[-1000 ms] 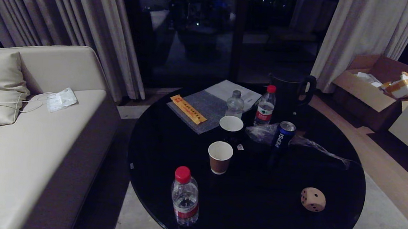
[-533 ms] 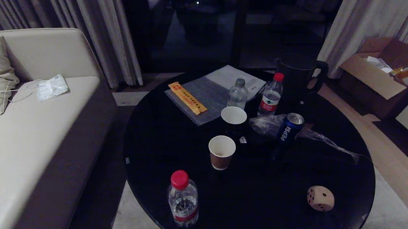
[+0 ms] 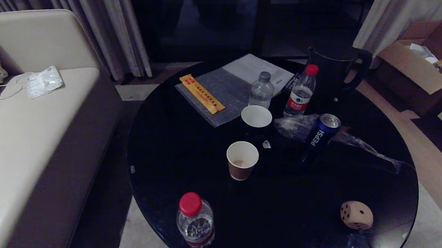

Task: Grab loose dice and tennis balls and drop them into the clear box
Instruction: Pick up toys out of the box

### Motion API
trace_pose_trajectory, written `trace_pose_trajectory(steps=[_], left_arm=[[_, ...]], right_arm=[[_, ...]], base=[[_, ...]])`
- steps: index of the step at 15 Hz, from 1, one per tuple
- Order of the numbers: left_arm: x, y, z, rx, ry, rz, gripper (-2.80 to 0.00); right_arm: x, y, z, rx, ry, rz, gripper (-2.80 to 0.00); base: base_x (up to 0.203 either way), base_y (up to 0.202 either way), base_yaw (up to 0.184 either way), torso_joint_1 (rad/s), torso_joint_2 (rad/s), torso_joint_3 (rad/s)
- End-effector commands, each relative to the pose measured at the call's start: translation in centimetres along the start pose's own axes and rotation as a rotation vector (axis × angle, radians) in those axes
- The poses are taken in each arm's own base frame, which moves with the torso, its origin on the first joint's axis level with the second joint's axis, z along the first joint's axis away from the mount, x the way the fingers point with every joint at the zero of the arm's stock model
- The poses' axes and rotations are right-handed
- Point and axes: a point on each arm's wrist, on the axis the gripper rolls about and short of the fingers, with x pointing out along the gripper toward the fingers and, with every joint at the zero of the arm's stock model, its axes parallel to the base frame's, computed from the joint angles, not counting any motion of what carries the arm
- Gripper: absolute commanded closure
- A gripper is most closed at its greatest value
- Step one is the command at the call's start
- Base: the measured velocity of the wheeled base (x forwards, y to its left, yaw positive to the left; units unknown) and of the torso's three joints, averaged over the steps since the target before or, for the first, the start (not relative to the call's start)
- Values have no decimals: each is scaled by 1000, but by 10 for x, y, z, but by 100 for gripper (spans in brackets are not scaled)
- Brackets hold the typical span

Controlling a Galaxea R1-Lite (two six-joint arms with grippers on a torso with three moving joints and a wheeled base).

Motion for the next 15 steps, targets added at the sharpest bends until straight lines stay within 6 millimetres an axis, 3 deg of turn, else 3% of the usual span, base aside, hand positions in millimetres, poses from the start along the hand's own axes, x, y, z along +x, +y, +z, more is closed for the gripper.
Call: trace_pose_trajectory(steps=[1, 6, 9, 11, 15], left_arm=[[0, 0, 0, 0, 3, 0, 0], [0, 0, 0, -2, 2, -1, 0], [0, 0, 0, -2, 2, -1, 0], [0, 0, 0, -2, 2, -1, 0], [0, 0, 0, -2, 2, -1, 0]], right_arm=[[1, 0, -3, -4, 11, 0, 0], [0, 0, 1, 3, 3, 2, 0], [-7, 1, 42, 8, 39, 32, 0], [6, 0, 62, 20, 186, 39, 0], [54, 0, 86, 50, 462, 33, 0]], base=[[0, 0, 0, 2, 2, -41], [0, 0, 0, 0, 0, 0], [0, 0, 0, 0, 0, 0], [0, 0, 0, 0, 0, 0], [0, 0, 0, 0, 0, 0]])
